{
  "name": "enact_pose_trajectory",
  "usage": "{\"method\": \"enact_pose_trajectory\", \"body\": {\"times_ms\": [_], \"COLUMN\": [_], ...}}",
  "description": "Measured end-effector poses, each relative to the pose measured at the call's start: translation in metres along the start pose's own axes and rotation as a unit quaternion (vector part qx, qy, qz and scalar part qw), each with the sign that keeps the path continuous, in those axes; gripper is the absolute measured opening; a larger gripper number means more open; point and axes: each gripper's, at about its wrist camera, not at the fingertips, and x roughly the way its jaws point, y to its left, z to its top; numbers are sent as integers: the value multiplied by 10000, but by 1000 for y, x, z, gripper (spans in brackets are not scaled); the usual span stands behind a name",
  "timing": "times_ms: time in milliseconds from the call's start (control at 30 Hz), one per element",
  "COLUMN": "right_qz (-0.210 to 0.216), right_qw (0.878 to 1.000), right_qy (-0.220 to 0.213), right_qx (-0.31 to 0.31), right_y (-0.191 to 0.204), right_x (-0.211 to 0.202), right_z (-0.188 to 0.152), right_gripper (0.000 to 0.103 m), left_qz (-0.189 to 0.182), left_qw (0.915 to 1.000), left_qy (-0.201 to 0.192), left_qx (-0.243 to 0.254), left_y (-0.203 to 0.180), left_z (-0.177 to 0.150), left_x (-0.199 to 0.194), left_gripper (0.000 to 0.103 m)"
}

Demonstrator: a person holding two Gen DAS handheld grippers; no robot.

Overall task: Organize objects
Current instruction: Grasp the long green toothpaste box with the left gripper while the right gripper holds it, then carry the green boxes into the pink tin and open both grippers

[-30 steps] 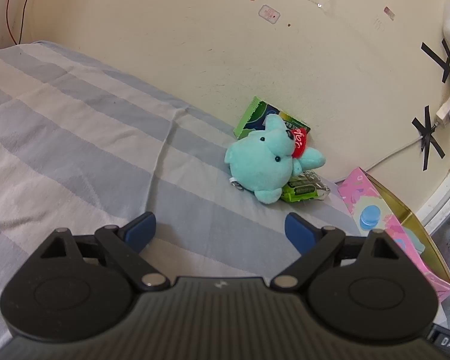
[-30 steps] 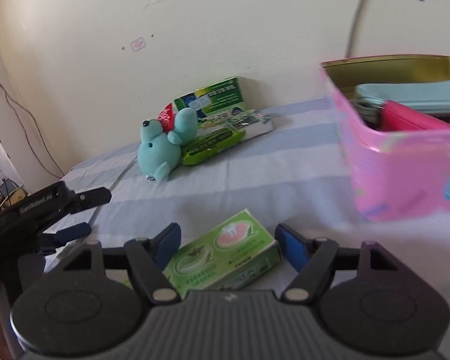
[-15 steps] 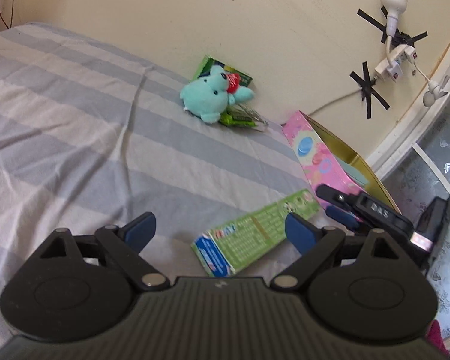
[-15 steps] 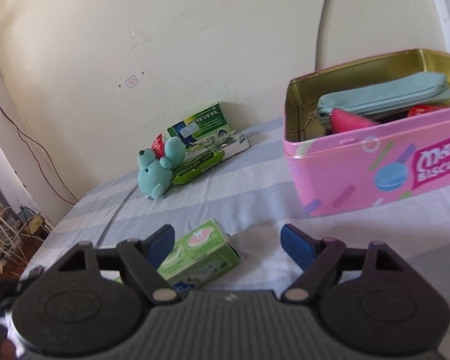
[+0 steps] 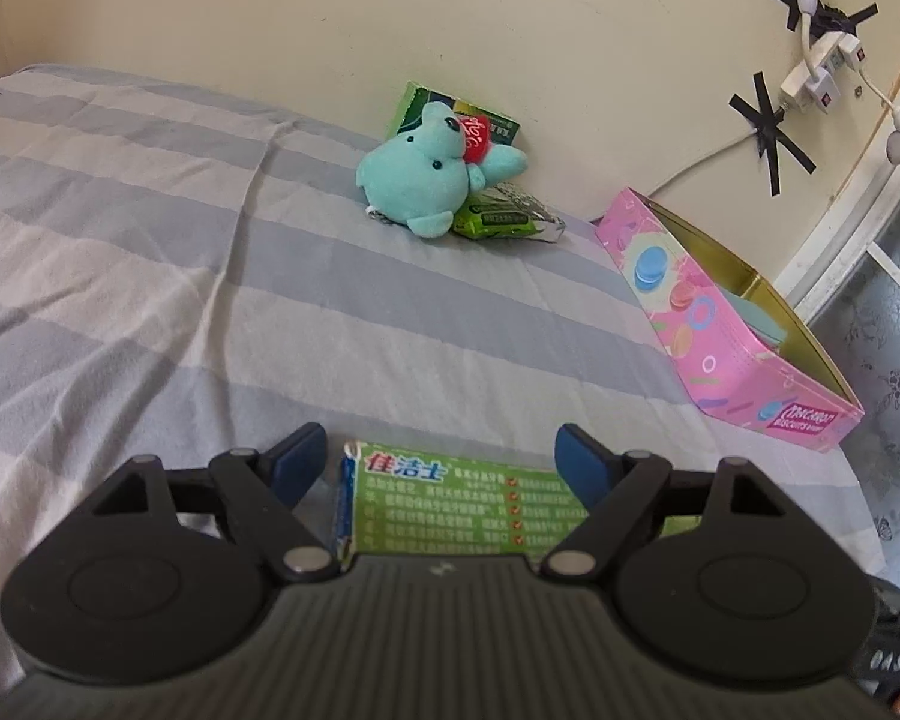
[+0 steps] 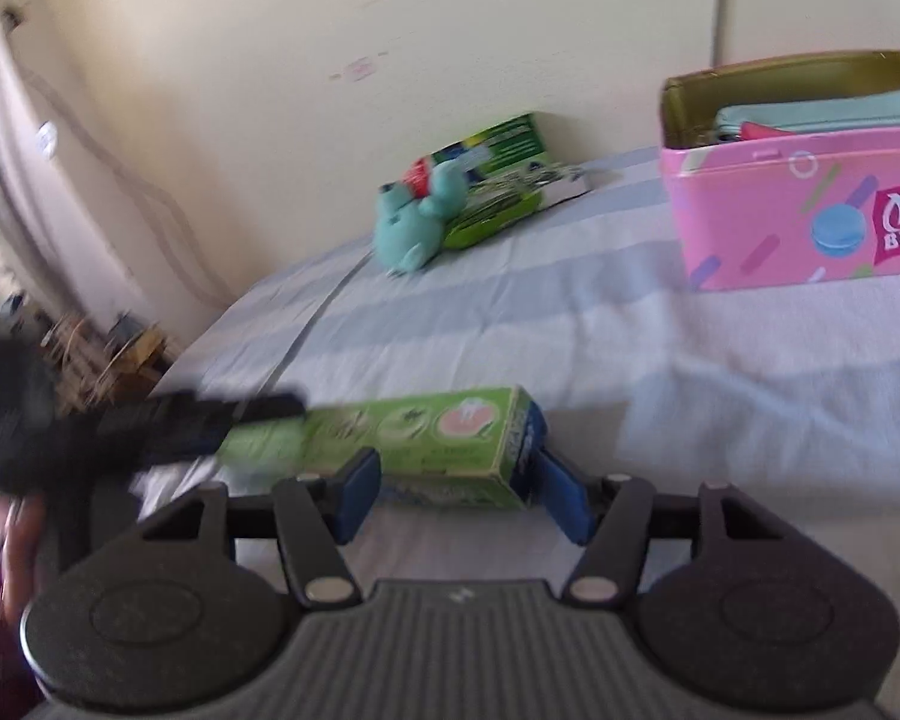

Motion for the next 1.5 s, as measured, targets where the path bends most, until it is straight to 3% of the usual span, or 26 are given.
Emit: {"method": "enact_pose_trajectory", "body": {"times_ms": [100,133,333,433,533,600,633,700,867,1000,1100,1300,1500], "right_qz": [-427,-479,-614,-577,-606,-543,-513,-756,-978,-1444,-1961,-2588,-2837], "right_qw": [9958,9942,9902,9872,9834,9831,9822,9796,9788,9660,9544,9405,9434], "right_qy": [-333,-372,-83,8,226,331,287,199,-476,-1112,-1302,-1378,-1080], "right_qx": [-734,-890,-1251,-1487,-1695,-1717,-1787,-1851,-1738,-1832,-1839,-1716,-1338], "right_y": [13,15,14,16,18,18,20,23,3,-22,-46,-97,-148], "right_x": [-18,-19,1,13,30,40,40,37,-5,-40,-52,-63,-43], "right_z": [-8,-8,2,6,8,7,6,6,24,47,61,89,106], "right_gripper": [84,86,87,87,86,85,79,78,77,77,76,75,75], "left_qz": [-127,-135,-257,-63,-111,-234,-152,-142,-731,-1002,-1079,-1180,-914], "left_qw": [9999,9999,9993,9991,9986,9973,9972,9961,9914,9820,9759,9705,9744], "left_qy": [-39,-57,-2,106,229,293,313,229,-197,-550,-624,-586,-225], "left_qx": [49,63,288,397,463,627,661,844,1063,1507,1793,2021,2041], "left_y": [5,7,6,3,0,-12,-18,-31,-76,-137,-179,-235,-257], "left_z": [3,3,-3,-4,-6,-6,-3,5,40,59,65,74,68], "left_x": [-10,-13,-28,-17,1,7,8,7,-3,14,40,93,142], "left_gripper": [90,91,92,92,90,85,84,83,83,83,83,84,84]}}
